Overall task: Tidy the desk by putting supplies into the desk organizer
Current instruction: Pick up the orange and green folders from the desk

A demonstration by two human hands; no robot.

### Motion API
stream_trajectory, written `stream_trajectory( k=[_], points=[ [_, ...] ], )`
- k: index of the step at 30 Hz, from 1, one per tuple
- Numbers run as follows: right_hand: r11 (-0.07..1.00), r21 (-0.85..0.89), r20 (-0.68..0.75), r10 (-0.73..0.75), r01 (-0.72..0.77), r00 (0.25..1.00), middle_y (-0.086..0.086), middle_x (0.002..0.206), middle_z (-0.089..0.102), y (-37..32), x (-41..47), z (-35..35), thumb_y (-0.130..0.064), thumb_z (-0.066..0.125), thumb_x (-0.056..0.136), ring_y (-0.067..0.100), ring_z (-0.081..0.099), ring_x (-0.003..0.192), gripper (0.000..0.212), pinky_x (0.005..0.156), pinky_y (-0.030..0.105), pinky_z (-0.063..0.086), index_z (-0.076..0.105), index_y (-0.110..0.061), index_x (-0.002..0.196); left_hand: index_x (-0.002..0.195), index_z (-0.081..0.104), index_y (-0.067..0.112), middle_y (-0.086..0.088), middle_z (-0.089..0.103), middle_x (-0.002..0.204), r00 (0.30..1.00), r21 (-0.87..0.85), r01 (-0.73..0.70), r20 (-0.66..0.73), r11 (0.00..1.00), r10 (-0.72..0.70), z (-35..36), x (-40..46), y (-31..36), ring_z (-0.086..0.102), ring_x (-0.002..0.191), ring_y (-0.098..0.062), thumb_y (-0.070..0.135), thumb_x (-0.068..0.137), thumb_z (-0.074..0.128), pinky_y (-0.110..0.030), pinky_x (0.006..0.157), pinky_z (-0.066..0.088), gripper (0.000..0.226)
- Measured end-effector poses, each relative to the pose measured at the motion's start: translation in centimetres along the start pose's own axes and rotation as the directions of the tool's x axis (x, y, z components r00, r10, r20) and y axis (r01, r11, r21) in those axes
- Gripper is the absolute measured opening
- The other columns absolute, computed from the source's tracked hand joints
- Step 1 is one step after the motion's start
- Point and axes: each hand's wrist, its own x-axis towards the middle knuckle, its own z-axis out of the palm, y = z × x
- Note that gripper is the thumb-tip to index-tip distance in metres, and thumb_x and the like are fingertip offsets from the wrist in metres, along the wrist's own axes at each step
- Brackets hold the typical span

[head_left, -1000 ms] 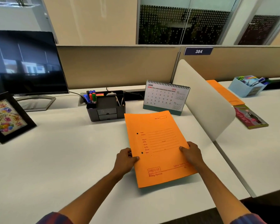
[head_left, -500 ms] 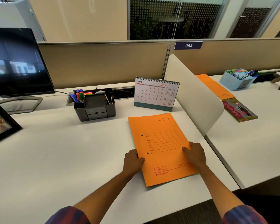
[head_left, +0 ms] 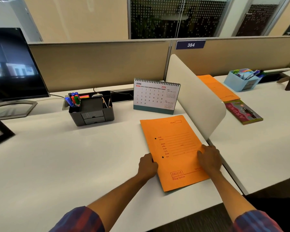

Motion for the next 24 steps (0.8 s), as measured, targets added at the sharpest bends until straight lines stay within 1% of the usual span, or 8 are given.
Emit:
stream_trajectory(
  k=[3, 6, 9, 11, 13, 15, 19, 24],
  points=[
    [1.0, -0.004, -0.046, -0.027, 0.026, 0.999, 0.017, 0.111, 0.061, 0.2, 0.1, 0.3, -0.019, 0.053, 0.092, 0.035, 0.057, 0.1, 0.024, 0.081, 0.043, 0.048, 0.069, -0.003, 0.103, 0.095, 0.063, 0.002, -0.002, 0.065, 0.084, 1.0, -0.007, 0.004, 0.006, 1.0, -0.004, 1.0, 0.2, 0.5, 0.06, 0.072, -0.016, 0.002, 0.083, 0.048, -0.026, 0.062, 0.048, 0.019],
    [0.999, -0.017, -0.014, -0.027, 0.027, 1.0, 0.016, 0.111, 0.061, 0.0, 0.1, 0.7, -0.029, 0.048, 0.093, 0.034, 0.057, 0.099, 0.028, 0.083, 0.045, 0.051, 0.066, -0.007, 0.095, 0.097, 0.064, 0.002, 0.003, 0.062, 0.08, 1.0, -0.023, 0.006, 0.006, 1.0, -0.006, 1.9, 0.4, 0.8, 0.058, 0.07, -0.013, -0.001, 0.082, 0.05, -0.024, 0.062, 0.048, 0.02],
    [1.0, -0.017, 0.057, 0.011, -0.01, 0.998, 0.016, 0.129, 0.054, -0.3, -0.1, 0.7, -0.043, 0.048, 0.093, 0.034, 0.051, 0.117, 0.043, 0.093, 0.048, 0.046, 0.061, -0.009, 0.115, 0.098, 0.065, 0.003, 0.005, 0.062, 0.079, 1.0, -0.044, 0.014, 0.006, 0.999, -0.014, 2.5, 0.4, 1.1, 0.059, 0.073, -0.015, -0.001, 0.082, 0.053, -0.027, 0.066, 0.05, 0.02],
    [0.999, -0.038, 0.097, 0.031, -0.028, 0.995, 0.015, 0.143, 0.043, -0.3, -0.2, 0.7, -0.047, 0.047, 0.094, 0.034, 0.041, 0.13, 0.053, 0.101, 0.048, 0.039, 0.052, -0.01, 0.132, 0.098, 0.065, 0.007, 0.006, 0.062, 0.081, 1.0, -0.05, 0.011, 0.018, 0.999, -0.01, 2.8, 0.4, 1.1, 0.061, 0.076, -0.014, 0.0, 0.082, 0.055, -0.026, 0.068, 0.051, 0.02],
    [0.998, -0.038, 0.124, 0.045, -0.04, 0.991, 0.015, 0.151, 0.034, -0.3, -0.2, 0.6, -0.047, 0.046, 0.095, 0.033, 0.033, 0.137, 0.06, 0.107, 0.049, 0.033, 0.042, -0.01, 0.141, 0.1, 0.065, 0.009, 0.003, 0.065, 0.088, 0.999, -0.046, 0.008, 0.033, 0.999, -0.006, 3.0, 0.5, 1.2, 0.064, 0.083, -0.016, 0.0, 0.081, 0.057, -0.026, 0.071, 0.051, 0.022],
    [0.998, -0.033, 0.14, 0.053, -0.049, 0.989, 0.016, 0.153, 0.03, -0.1, -0.1, 0.5, -0.046, 0.045, 0.095, 0.033, 0.029, 0.14, 0.061, 0.109, 0.05, 0.031, 0.038, -0.009, 0.144, 0.101, 0.065, 0.011, 0.001, 0.067, 0.093, 0.999, -0.042, 0.001, 0.05, 0.999, 0.001, 3.2, 0.7, 1.2, 0.065, 0.087, -0.018, 0.0, 0.079, 0.058, -0.025, 0.072, 0.052, 0.025],
    [0.998, -0.043, 0.154, 0.056, -0.05, 0.986, 0.016, 0.154, 0.029, 0.1, 0.0, 0.4, -0.047, 0.043, 0.096, 0.034, 0.028, 0.141, 0.063, 0.11, 0.05, 0.031, 0.035, -0.01, 0.146, 0.101, 0.059, 0.02, 0.012, 0.061, 0.089, 0.997, -0.074, 0.0, 0.079, 0.997, 0.006, 3.4, 0.7, 1.3, 0.062, 0.088, -0.014, -0.001, 0.081, 0.056, -0.024, 0.074, 0.051, 0.029],
    [0.997, -0.07, 0.152, 0.044, -0.034, 0.987, 0.017, 0.154, 0.029, -0.4, -0.2, 0.5, -0.048, 0.041, 0.096, 0.034, 0.028, 0.14, 0.062, 0.11, 0.051, 0.031, 0.036, -0.01, 0.145, 0.102, 0.051, 0.028, 0.009, 0.061, 0.096, 0.993, -0.162, 0.041, 0.12, 0.986, -0.021, 3.6, 0.6, 1.2, 0.059, 0.091, -0.009, -0.003, 0.08, 0.059, -0.023, 0.075, 0.051, 0.039]
  ],
)
